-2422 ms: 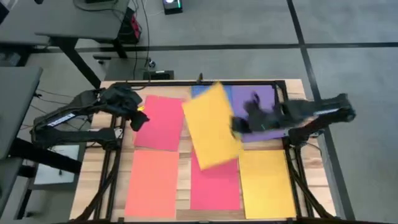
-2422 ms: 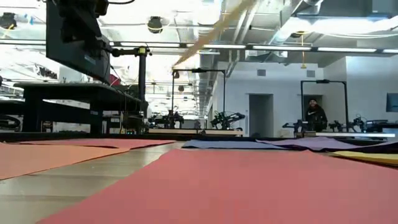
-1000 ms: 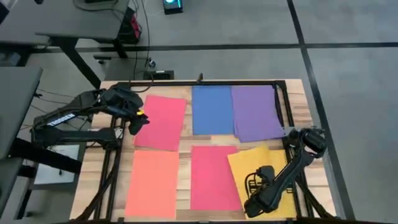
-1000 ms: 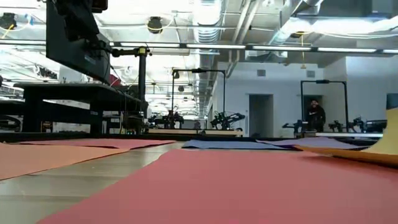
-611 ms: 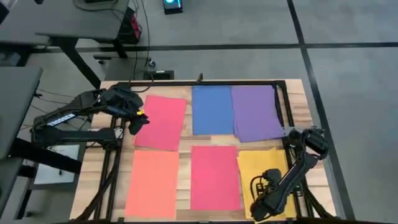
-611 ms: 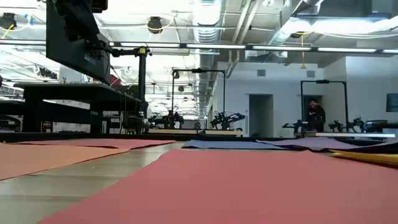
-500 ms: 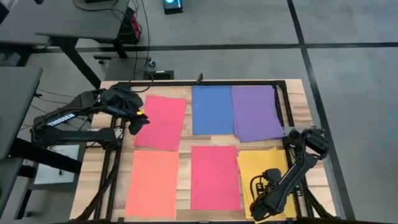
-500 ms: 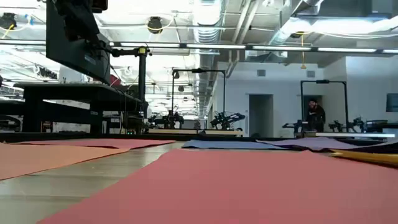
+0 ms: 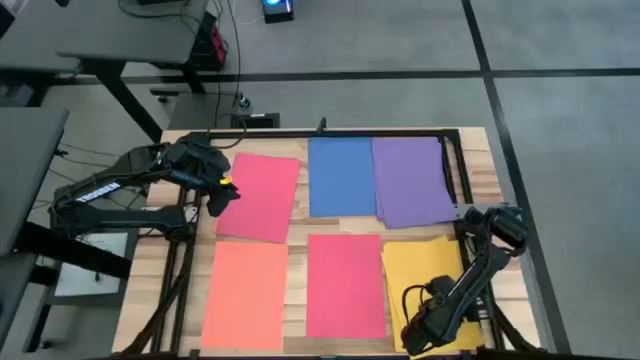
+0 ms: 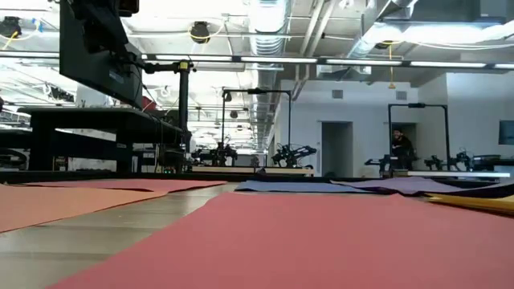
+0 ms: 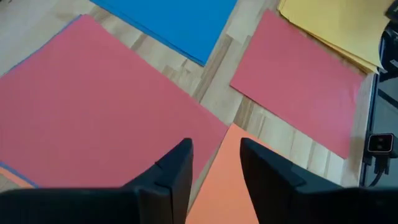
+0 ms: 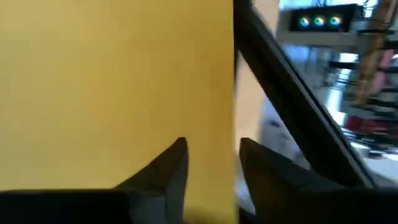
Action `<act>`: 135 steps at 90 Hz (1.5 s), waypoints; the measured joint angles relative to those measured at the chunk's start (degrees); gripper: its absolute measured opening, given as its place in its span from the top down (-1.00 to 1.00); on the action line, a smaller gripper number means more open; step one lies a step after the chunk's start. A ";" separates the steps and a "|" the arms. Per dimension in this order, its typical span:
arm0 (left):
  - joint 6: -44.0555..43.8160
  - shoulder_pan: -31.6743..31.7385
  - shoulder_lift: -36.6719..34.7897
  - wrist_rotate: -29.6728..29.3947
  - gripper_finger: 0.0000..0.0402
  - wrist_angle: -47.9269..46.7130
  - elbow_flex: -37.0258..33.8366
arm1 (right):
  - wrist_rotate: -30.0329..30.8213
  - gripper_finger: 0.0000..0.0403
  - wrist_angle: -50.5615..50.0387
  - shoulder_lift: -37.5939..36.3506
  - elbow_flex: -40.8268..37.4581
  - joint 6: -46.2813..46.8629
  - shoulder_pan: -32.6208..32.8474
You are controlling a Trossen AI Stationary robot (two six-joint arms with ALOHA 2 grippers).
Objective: Organize paper
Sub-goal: Stack the yellow paper on the bottom right yellow papers
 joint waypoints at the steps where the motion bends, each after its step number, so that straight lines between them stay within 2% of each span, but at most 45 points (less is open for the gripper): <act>1: 0.01 0.00 0.00 0.00 0.41 0.00 0.00 | 0.02 0.19 0.00 -0.09 0.28 -0.13 -0.01; 17: 1.06 0.00 0.00 0.00 0.41 0.00 -0.02 | 3.12 0.02 0.11 -1.55 5.07 -2.26 -0.10; 25: 2.13 0.00 0.00 0.00 0.41 0.00 -0.02 | 12.19 -0.01 2.39 -1.83 8.87 -1.62 -1.12; 34: 3.94 0.00 0.00 0.00 0.41 0.02 -0.03 | 29.55 -0.02 8.96 -1.98 10.72 -5.03 -3.23; 37: 4.51 0.00 0.00 0.00 0.41 0.03 -0.04 | 33.64 -0.02 10.07 -1.85 10.63 -6.29 -4.37; 49: 5.55 0.00 0.00 0.00 0.41 0.02 -0.04 | 39.26 0.01 9.96 -1.17 8.33 -9.08 -10.80; 57: 5.55 0.00 0.00 0.00 0.41 0.02 -0.04 | 41.75 0.03 13.38 -1.13 6.07 -16.11 -15.74; 68: 5.57 0.00 -0.02 0.00 0.41 0.02 -0.04 | 40.98 0.21 17.88 -1.09 3.51 -27.22 -22.50; 80: 5.57 0.00 -0.02 -0.02 0.41 0.02 -0.04 | 37.61 0.79 22.63 -1.09 0.46 -34.69 -27.87; 85: 5.55 0.00 0.00 -0.04 0.41 0.00 -0.04 | 36.71 0.93 25.48 -1.08 -0.99 -35.97 -29.30; 107: 4.19 0.00 0.00 -0.11 0.41 0.02 -0.04 | 34.68 0.99 28.62 -1.06 -6.13 -35.88 -30.94; 118: 4.21 0.00 0.00 -0.14 0.41 0.02 -0.04 | 32.99 1.00 34.00 -1.09 -8.95 -35.43 -30.92; 135: 4.05 0.00 0.00 -0.15 0.41 0.02 -0.04 | 33.05 1.00 29.47 -1.06 -9.95 -33.53 -30.94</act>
